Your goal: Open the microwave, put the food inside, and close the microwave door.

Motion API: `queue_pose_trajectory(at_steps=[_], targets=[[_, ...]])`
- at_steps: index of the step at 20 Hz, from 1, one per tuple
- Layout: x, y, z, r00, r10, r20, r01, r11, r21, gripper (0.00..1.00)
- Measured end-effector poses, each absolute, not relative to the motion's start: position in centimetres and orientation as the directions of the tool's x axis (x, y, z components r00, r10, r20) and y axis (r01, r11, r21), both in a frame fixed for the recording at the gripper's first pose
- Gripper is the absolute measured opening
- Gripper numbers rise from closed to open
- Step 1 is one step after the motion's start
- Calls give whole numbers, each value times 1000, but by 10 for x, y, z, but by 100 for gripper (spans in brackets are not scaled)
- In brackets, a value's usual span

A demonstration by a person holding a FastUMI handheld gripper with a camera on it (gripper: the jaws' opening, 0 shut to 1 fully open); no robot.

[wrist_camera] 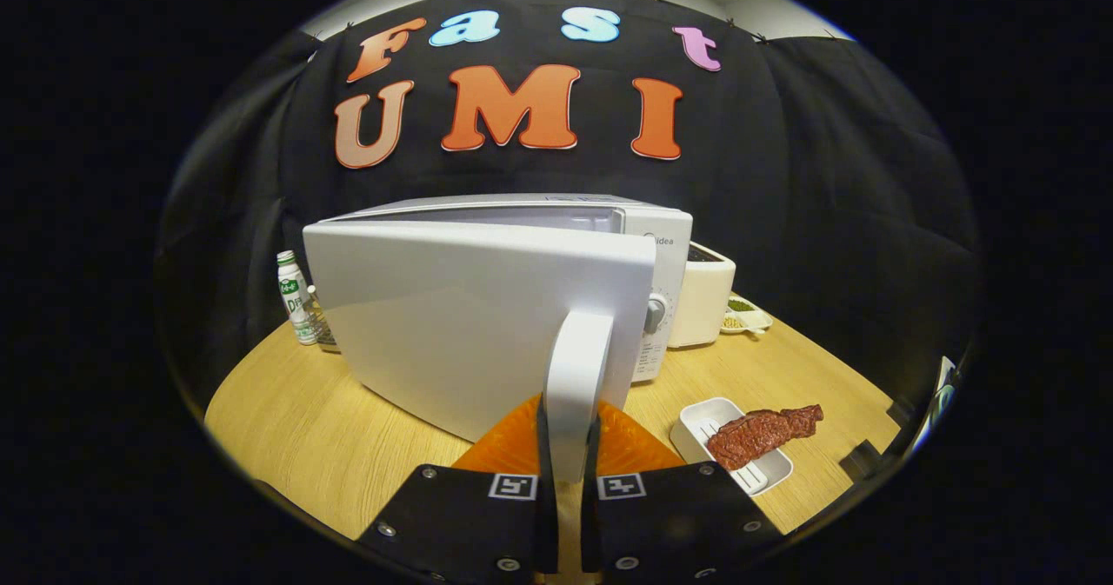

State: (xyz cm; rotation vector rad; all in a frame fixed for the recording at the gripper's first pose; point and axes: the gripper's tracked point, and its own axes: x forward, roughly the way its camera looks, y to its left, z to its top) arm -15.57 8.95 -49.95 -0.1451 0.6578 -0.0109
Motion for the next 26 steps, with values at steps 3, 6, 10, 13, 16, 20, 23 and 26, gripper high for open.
queue_pose_trajectory(at_steps=[3,6,10,13,16,20,23,26], targets=[[-176,102,-494,794,-37,-607,-51,991,-127,11],[-196,116,-490,795,-24,-606,-64,990,-123,11],[-225,144,-485,790,22,-613,-105,990,-99,10],[-250,171,-480,778,89,-622,-183,979,-89,10],[-276,205,-476,739,189,-646,-292,955,-54,11],[-322,252,-478,614,323,-721,-472,882,-7,12],[-372,277,-477,509,416,-754,-610,792,26,13],[-391,269,-471,468,445,-764,-687,727,3,17]])
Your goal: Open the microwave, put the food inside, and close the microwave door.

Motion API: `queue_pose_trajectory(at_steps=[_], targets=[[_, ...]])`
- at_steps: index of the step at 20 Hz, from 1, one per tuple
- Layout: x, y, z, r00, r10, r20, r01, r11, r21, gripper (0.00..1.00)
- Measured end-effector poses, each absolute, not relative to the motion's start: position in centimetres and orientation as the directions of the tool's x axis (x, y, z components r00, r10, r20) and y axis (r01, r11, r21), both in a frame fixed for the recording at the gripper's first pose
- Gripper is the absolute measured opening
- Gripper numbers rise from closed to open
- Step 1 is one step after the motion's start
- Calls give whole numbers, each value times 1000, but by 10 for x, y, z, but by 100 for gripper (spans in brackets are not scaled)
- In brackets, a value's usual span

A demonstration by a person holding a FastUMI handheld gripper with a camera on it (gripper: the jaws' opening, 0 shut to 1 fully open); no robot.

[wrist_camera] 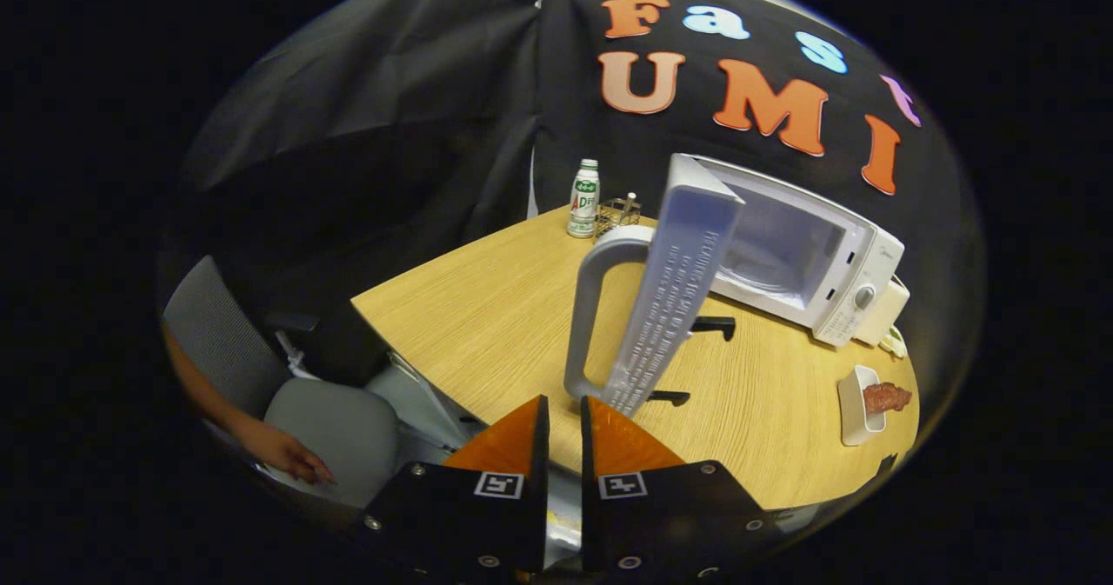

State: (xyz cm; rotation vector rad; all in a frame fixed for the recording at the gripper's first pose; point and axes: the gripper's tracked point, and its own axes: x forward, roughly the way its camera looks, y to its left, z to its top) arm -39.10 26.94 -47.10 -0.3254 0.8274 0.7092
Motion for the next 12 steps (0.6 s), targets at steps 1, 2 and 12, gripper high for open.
queue_pose_trajectory(at_steps=[1,2,12], targets=[[-392,264,-471,460,442,-770,-682,731,12,17],[-395,256,-472,457,438,-774,-673,739,21,16],[-284,103,-471,608,204,-767,-396,916,-70,31]])
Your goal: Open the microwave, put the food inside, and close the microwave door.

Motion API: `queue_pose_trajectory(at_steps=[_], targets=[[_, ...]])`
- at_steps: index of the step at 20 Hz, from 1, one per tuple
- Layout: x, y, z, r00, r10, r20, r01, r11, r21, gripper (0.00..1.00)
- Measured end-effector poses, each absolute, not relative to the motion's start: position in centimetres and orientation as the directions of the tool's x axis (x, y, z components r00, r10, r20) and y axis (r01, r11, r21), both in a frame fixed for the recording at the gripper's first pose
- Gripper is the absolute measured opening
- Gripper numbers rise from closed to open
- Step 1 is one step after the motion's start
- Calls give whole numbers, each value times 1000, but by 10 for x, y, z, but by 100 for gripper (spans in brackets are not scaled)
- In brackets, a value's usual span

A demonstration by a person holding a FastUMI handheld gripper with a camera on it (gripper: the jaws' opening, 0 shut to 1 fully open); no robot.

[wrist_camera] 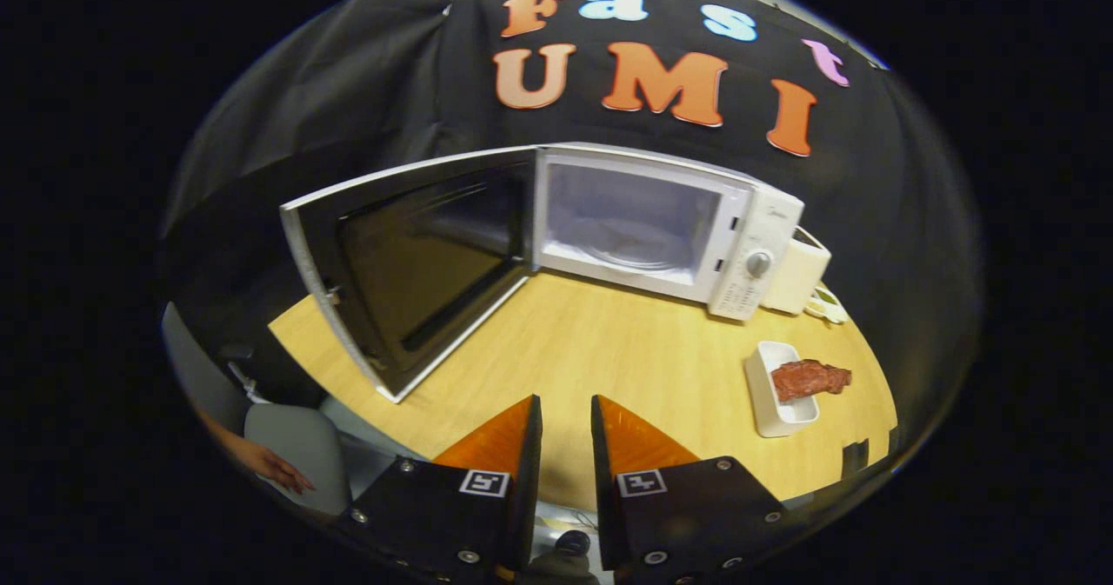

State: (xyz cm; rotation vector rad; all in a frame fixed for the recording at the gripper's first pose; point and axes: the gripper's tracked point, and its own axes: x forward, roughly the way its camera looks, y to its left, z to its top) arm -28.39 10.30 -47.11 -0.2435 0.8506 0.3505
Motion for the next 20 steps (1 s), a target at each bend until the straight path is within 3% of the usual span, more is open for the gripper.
queue_pose_trajectory(at_steps=[4,11,20], targets=[[-238,9,-486,586,110,-803,-269,961,-65,42],[-185,-103,-507,488,93,-868,-216,976,-17,81],[-164,-137,-556,233,230,-945,-241,955,173,86]])
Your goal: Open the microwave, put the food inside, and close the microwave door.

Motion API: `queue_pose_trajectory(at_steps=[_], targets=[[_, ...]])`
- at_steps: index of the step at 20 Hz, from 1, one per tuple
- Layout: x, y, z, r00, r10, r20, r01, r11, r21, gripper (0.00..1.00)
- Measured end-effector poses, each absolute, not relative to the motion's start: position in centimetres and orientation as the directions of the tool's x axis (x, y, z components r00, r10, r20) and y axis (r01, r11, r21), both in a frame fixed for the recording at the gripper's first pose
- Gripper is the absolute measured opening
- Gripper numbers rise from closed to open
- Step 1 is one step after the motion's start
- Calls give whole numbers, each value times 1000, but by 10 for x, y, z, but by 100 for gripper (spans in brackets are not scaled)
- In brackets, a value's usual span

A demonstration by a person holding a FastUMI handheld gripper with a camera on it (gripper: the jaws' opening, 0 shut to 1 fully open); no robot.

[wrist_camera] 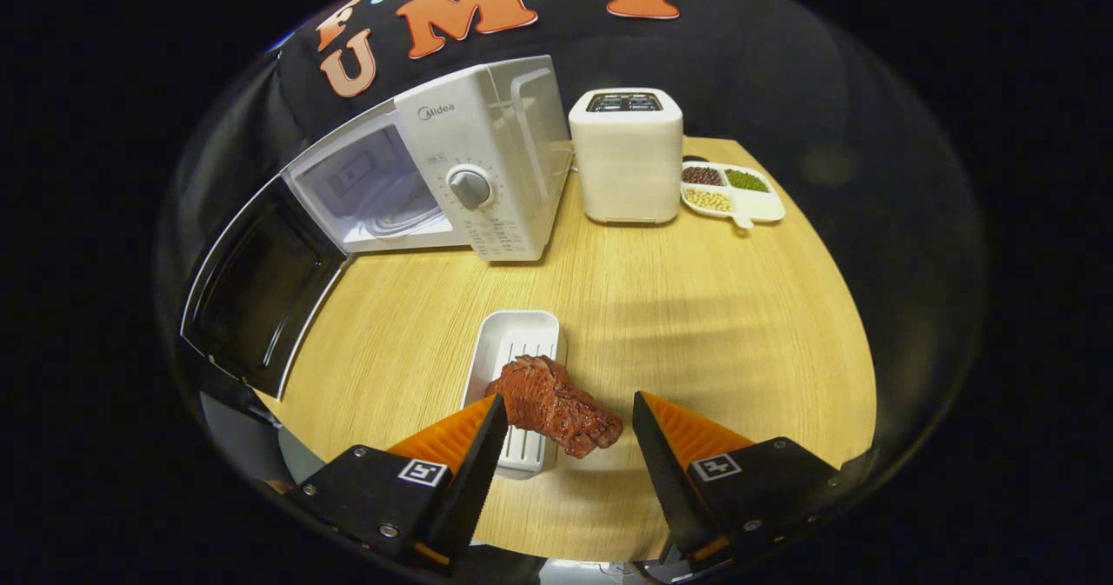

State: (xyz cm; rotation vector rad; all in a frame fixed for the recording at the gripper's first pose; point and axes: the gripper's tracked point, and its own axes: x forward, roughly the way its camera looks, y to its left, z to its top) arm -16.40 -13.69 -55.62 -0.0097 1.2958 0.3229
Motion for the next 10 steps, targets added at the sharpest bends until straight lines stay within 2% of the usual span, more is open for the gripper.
queue_pose_trajectory(at_steps=[3,6,7,10], targets=[[-180,-133,-569,90,283,-955,-186,947,263,78],[-179,-130,-574,66,332,-941,-103,940,325,65],[-181,-127,-573,49,361,-931,-69,931,357,57],[-188,-120,-571,3,437,-899,5,899,437,45]])
